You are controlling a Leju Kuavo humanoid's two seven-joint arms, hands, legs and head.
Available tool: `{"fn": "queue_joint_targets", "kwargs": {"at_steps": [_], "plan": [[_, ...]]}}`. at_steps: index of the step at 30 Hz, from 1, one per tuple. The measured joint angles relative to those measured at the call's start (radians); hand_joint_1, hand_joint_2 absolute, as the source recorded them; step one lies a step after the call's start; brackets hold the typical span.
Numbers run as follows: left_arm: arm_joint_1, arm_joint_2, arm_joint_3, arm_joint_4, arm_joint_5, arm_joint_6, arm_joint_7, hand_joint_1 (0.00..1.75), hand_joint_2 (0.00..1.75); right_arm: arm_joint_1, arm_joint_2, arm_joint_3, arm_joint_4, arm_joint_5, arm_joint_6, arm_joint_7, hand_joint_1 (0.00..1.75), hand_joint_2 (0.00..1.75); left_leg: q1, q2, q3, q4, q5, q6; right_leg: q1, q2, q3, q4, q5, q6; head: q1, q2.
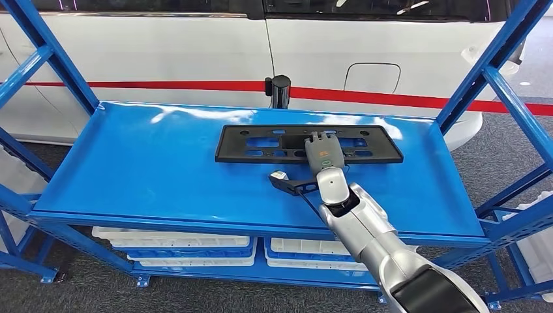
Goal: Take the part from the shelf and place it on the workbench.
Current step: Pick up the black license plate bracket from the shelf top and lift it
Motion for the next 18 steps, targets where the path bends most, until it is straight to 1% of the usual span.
{"fn": "queue_joint_targets", "kwargs": {"at_steps": [11, 18], "plan": [[0.0, -0.001, 0.006, 0.0, -0.002, 0.0, -0.002, 0.0, 0.0, -0.004, 0.005, 0.0, 0.01, 0.0, -0.005, -0.002, 1.75, 1.75, 0.0, 0.0, 0.0, 0.0, 0.0, 0.0, 0.0, 0.0, 0.0, 0.0, 0.0, 0.0, 0.0, 0.0], [0.0, -0.002, 0.021, 0.0, -0.025, -0.003, -0.012, 0.0, 0.0, 0.013, 0.004, 0.0, -0.008, 0.0, -0.067, -0.003, 1.75, 1.75, 0.0, 0.0, -0.001, 0.0, 0.0, 0.0, 0.0, 0.0, -0.001, 0.0, 0.0, 0.0, 0.0, 0.0]]}}
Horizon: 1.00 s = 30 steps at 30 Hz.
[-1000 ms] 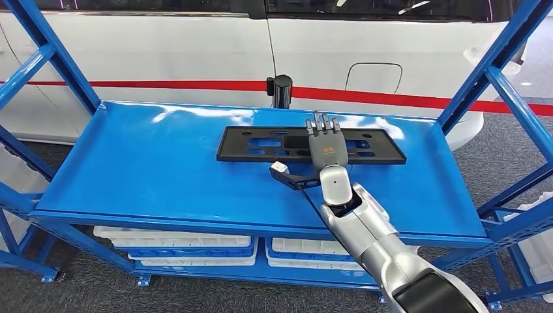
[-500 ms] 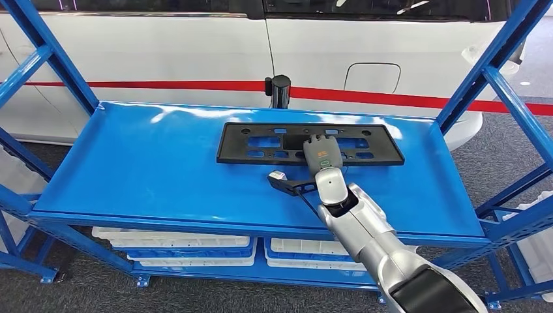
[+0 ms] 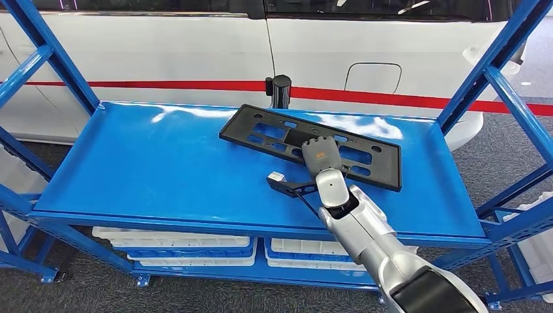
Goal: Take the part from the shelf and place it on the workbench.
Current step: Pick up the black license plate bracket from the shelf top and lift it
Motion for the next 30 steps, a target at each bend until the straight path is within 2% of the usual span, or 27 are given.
{"fn": "queue_joint_targets", "kwargs": {"at_steps": [3, 6, 10, 13, 15, 17, 20, 22, 28, 30], "plan": [[0.0, 0.0, 0.001, 0.0, -0.011, 0.0, -0.004, 0.0, 0.0, 0.017, -0.001, -0.001, -0.022, 0.0, -0.035, 0.004, 1.75, 1.75, 0.0, 0.0, -0.001, 0.0, 0.0, 0.0, 0.0, 0.0, -0.001, 0.0, 0.0, 0.0, 0.0, 0.0], [0.0, 0.0, 0.001, 0.0, -0.024, -0.001, -0.01, 0.0, 0.0, 0.044, -0.003, -0.008, -0.049, -0.002, -0.11, -0.008, 1.75, 1.75, 0.0, 0.0, -0.003, 0.0, 0.0, 0.0, 0.0, 0.0, -0.003, 0.0, 0.0, 0.0, 0.0, 0.0], [0.0, 0.0, 0.001, 0.0, -0.048, -0.006, -0.022, 0.0, 0.0, 0.121, -0.005, -0.043, -0.131, -0.031, -0.329, -0.066, 1.75, 1.75, 0.0, -0.001, -0.006, 0.0, 0.0, 0.0, 0.0, 0.0, -0.006, 0.001, 0.0, 0.0, 0.0, 0.0], [0.0, 0.0, 0.001, 0.0, -0.067, -0.008, -0.034, 0.0, 0.0, 0.2, -0.002, -0.094, -0.262, -0.16, -0.497, -0.197, 1.75, 1.75, 0.0, -0.001, -0.009, 0.0, 0.0, 0.0, 0.0, 0.0, -0.008, 0.001, 0.0, 0.0, 0.0, 0.0], [0.0, 0.0, 0.001, 0.0, -0.076, -0.008, -0.046, 0.0, 0.87, 0.25, 0.003, -0.126, -0.359, -0.338, -0.544, -0.323, 1.75, 1.75, 0.0, -0.001, -0.011, 0.0, 0.0, 0.0, 0.0, -0.001, -0.01, 0.001, 0.0, 0.0, 0.0, 0.0], [0.0, 0.0, 0.002, 0.0, -0.081, -0.008, -0.059, 0.0, 1.75, 0.285, 0.008, -0.147, -0.449, -0.56, -0.54, -0.456, 1.75, 1.75, 0.0, -0.001, -0.012, 0.0, 0.0, 0.0, 0.0, 0.0, -0.011, 0.001, -0.001, 0.0, 0.0, 0.0], [0.0, 0.0, 0.006, 0.0, -0.087, -0.013, -0.076, 0.0, 1.75, 0.318, 0.011, -0.159, -0.576, -0.885, -0.475, -0.62, 1.75, 1.75, 0.0, 0.0, -0.012, 0.0, -0.001, -0.001, 0.0, 0.0, -0.012, 0.001, -0.001, 0.0, 0.0, 0.0], [0.0, 0.0, 0.012, 0.0, -0.091, -0.017, -0.084, 0.0, 1.75, 0.346, 0.013, -0.161, -0.657, -1.02, -0.446, -0.686, 1.75, 1.75, 0.0, 0.0, -0.012, 0.0, -0.001, -0.001, 0.0, 0.0, -0.012, 0.001, -0.001, 0.0, 0.0, 0.0], [0.001, 0.0, 0.025, 0.0, -0.099, -0.01, -0.099, 0.0, 1.75, 0.415, 0.01, -0.161, -0.848, -1.146, -0.413, -0.748, 1.75, 1.75, 0.0, -0.001, -0.013, 0.0, -0.001, -0.001, 0.0, 0.0, -0.012, 0.001, -0.001, 0.0, 0.0, 0.0], [0.0, -0.001, 0.029, 0.0, -0.099, -0.006, -0.101, 0.0, 1.75, 0.426, 0.007, -0.161, -0.895, -1.183, -0.398, -0.757, 1.62, 1.75, 0.0, -0.001, -0.013, 0.0, -0.001, -0.001, 0.0, 0.0, -0.012, 0.001, -0.001, 0.0, 0.0, 0.0]]}}
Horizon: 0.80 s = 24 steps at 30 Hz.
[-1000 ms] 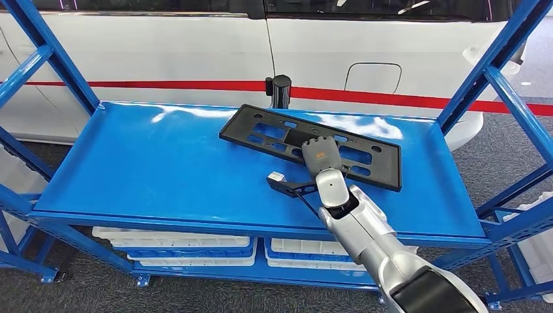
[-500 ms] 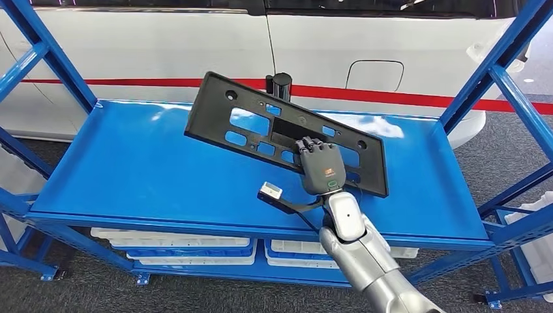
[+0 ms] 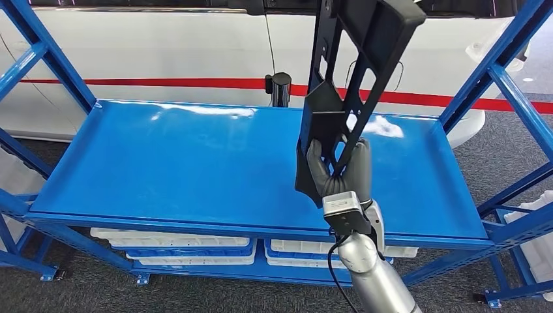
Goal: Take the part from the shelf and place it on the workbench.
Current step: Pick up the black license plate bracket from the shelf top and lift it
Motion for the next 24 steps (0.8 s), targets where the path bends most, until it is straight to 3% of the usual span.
{"fn": "queue_joint_targets", "kwargs": {"at_steps": [2, 15, 24], "plan": [[0.0, 0.0, 0.006, 0.0, 0.0, 0.001, -0.002, 0.0, 1.75, 0.011, -0.002, 0.0, -0.039, -0.042, 0.017, -0.013, 1.5, 1.75, 0.0, 0.0, 0.0, 0.0, 0.0, 0.0, 0.0, 0.0, 0.0, 0.0, 0.0, 0.0, 0.0, 0.0], [-0.003, -0.001, 0.046, 0.0, 0.001, 0.026, 0.007, 0.0, 1.75, 0.037, -0.024, 0.016, -0.12, -0.23, 0.167, -0.005, 1.5, 1.75, 0.0, 0.0, -0.001, 0.0, 0.0, 0.0, 0.0, 0.0, 0.0, 0.0, 0.0, 0.001, 0.0, 0.0], [-0.005, -0.002, 0.064, 0.0, -0.001, 0.04, 0.023, 0.0, 1.75, 0.035, -0.034, 0.017, -0.119, -0.277, 0.185, 0.031, 1.5, 1.75, 0.0, 0.0, -0.001, 0.0, 0.0, 0.0, 0.0, 0.0, -0.001, 0.0, -0.001, 0.001, 0.0, 0.0]]}}
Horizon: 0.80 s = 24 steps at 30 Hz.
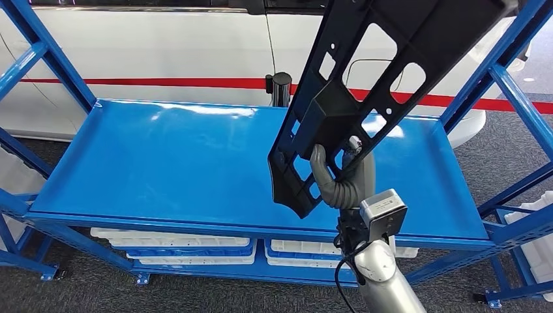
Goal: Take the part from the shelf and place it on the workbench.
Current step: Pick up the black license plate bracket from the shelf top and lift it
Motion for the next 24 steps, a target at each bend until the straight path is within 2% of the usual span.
{"fn": "queue_joint_targets", "kwargs": {"at_steps": [10, 24], "plan": [[-0.003, -0.001, 0.008, 0.0, -0.016, -0.015, 0.001, 0.0, 1.75, -0.023, -0.029, 0.001, 0.003, -0.009, 0.066, 0.009, 1.5, 1.75, 0.0, 0.0, 0.0, 0.0, 0.0, 0.0, 0.0, 0.0, 0.0, 0.0, 0.0, 0.0, 0.0, 0.0], [-0.005, -0.004, 0.008, 0.0, -0.02, -0.015, 0.007, 0.0, 1.75, -0.036, -0.046, -0.006, 0.011, -0.013, 0.073, 0.009, 1.5, 1.75, 0.0, 0.0, 0.0, 0.0, 0.0, 0.0, 0.0, 0.0, 0.0, 0.0, 0.0, 0.0, 0.0, 0.0]]}}
